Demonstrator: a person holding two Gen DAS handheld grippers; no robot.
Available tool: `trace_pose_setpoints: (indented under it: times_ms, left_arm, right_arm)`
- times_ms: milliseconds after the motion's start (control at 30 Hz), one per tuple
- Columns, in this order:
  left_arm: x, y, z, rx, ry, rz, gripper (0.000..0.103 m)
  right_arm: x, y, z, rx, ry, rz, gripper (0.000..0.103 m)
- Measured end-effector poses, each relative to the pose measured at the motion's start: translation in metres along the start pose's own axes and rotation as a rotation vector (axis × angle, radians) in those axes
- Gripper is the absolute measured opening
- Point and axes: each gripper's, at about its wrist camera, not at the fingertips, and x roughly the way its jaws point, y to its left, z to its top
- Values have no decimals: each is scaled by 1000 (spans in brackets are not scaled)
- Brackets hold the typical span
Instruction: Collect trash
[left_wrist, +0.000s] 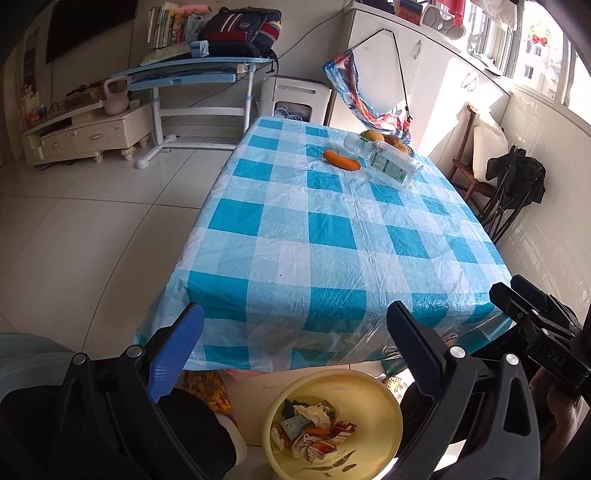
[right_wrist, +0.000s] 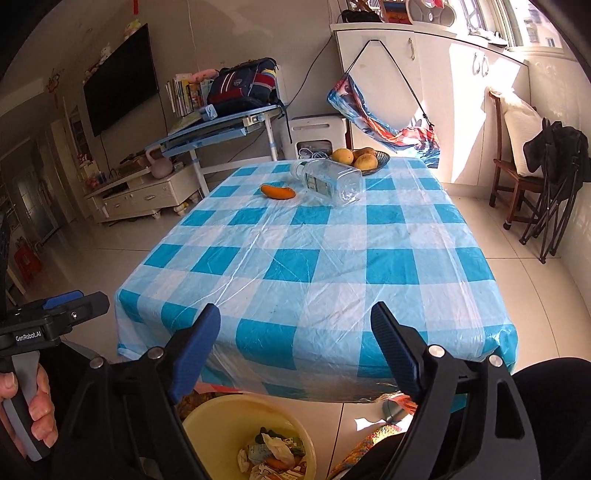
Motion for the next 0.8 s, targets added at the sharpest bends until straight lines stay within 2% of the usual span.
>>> trace_pose_setpoints:
  times_ms: [800]
  left_arm:
    - [3, 3, -2, -4, 2, 9, 96]
  right_arm:
    - [0, 0, 0, -3, -1, -1, 81]
